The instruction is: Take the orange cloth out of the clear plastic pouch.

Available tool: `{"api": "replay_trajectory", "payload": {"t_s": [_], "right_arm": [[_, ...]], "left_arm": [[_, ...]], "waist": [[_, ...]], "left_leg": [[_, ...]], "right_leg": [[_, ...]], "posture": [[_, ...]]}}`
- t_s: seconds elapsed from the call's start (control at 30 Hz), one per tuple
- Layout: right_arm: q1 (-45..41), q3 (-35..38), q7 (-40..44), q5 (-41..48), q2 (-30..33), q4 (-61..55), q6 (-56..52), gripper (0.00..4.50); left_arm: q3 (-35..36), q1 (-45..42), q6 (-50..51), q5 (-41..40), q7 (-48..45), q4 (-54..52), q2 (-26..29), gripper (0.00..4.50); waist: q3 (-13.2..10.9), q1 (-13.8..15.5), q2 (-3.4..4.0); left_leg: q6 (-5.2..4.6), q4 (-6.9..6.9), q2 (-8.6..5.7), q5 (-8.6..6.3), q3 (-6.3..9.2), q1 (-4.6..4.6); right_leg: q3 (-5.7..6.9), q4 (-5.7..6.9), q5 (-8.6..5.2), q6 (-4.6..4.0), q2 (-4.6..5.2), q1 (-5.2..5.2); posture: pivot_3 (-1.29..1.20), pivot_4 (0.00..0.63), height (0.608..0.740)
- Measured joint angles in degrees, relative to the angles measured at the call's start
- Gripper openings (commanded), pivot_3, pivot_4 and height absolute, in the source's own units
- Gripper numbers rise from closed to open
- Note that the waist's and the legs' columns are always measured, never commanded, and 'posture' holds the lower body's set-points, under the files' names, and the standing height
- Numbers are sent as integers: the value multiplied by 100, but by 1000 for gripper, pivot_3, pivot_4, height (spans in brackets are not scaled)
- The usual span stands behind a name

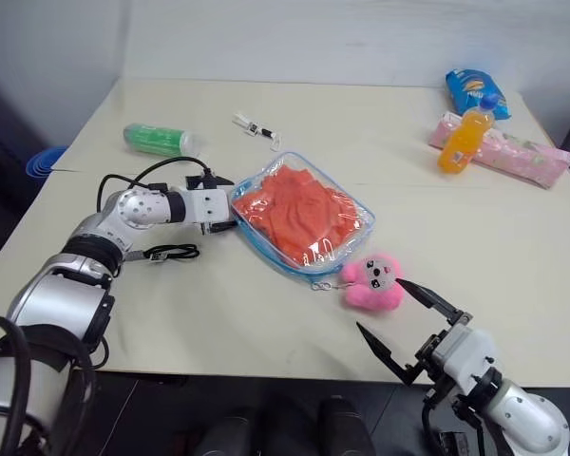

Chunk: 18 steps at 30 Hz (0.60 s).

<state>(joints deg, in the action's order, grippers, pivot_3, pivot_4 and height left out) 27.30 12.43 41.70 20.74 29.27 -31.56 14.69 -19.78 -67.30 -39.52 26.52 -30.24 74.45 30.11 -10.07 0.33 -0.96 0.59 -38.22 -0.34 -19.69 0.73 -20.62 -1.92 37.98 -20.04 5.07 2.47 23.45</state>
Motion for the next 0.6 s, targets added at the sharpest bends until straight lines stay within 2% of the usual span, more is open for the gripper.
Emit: {"api": "replay_trajectory", "payload": {"t_s": [0.23,0.4,0.43,0.53,0.6], "right_arm": [[109,14,-129,-60,-65,-33,16,4500],[320,205,-121,-51,-60,-59,53,4500],[392,312,-110,-41,-56,-59,66,4500],[643,724,-18,82,-19,-47,151,4500],[850,1049,131,194,42,-10,210,4500]], "left_arm": [[121,-3,106,-89,-497,68,-245,1596],[372,84,166,-481,-1351,-16,-254,140],[435,165,204,-608,-1597,-129,-255,12],[675,568,575,-1070,-2286,-725,-251,12],[866,1264,1417,-1497,-2704,-1992,-227,12]], "waist": [[0,99,-1],[1,100,0],[1,96,0],[3,89,4],[12,79,19]], "left_leg": [[0,-5,-1,0,-1,0],[-1,-5,-1,0,-5,1],[-1,-4,0,0,-7,2],[-1,-3,1,0,-6,6],[-2,2,4,-1,-7,11]], "right_leg": [[1,2,0,0,-1,0],[0,3,0,0,-2,0],[0,4,0,0,-2,0],[-4,9,0,0,-3,-1],[-13,10,0,0,0,-6]], "posture": [[0,150,740],[0,150,740],[0,150,740],[0,150,740],[0,150,740]]}}
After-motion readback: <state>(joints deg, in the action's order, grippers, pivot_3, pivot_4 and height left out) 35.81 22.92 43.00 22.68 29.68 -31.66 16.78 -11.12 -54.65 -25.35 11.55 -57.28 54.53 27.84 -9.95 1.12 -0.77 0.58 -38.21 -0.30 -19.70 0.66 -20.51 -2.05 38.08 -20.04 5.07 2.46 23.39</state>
